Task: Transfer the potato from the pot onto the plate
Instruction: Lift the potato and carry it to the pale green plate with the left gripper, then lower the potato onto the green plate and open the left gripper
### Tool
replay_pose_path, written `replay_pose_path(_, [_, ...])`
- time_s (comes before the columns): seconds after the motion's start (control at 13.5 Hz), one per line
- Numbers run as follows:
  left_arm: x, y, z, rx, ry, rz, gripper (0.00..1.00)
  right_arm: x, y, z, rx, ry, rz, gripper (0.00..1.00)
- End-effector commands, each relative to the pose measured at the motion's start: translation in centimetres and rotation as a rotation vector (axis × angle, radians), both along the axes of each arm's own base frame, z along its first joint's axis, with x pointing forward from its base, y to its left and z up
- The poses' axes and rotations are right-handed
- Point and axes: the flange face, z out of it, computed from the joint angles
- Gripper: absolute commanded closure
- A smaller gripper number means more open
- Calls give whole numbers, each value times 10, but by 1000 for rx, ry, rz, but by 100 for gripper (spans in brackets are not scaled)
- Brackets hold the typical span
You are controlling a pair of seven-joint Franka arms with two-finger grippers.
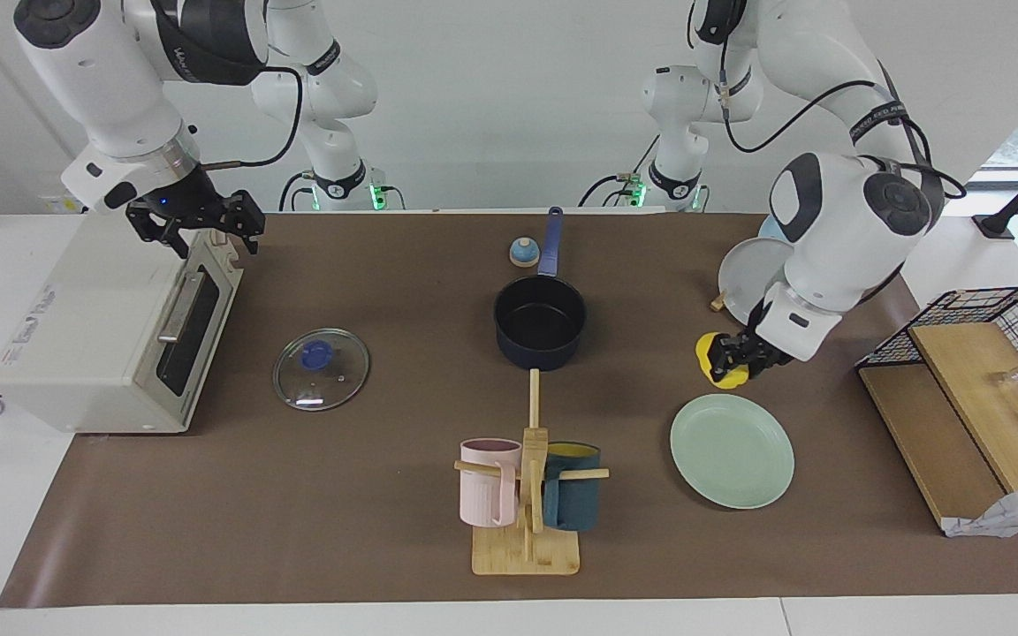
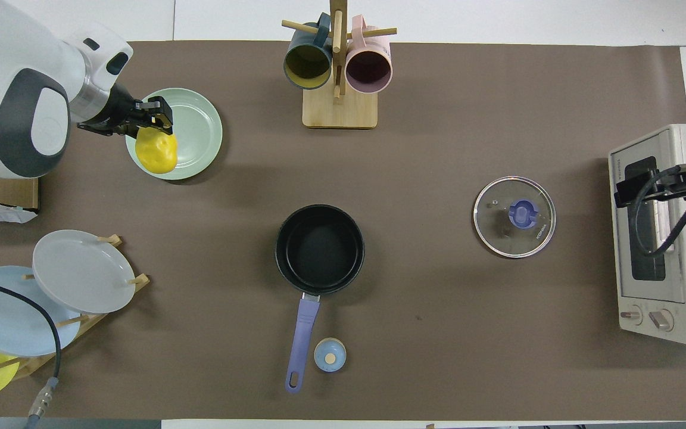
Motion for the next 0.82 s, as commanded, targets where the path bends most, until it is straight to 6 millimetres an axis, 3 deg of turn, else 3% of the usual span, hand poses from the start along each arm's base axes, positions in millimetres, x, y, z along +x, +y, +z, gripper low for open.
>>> replay_pose_path(0.0, [33,8,-59,40,-58,-38,100,-1,5,3,52,12,-17,0])
replay_pose_path(0.22, [40,17,-89,57,-46,-36,100,0,1,3,53,4,-14,0])
replay_pose_path(0.74, [37,13,-107,72,-87,-72,100,0,6,3,43,3,-3,0])
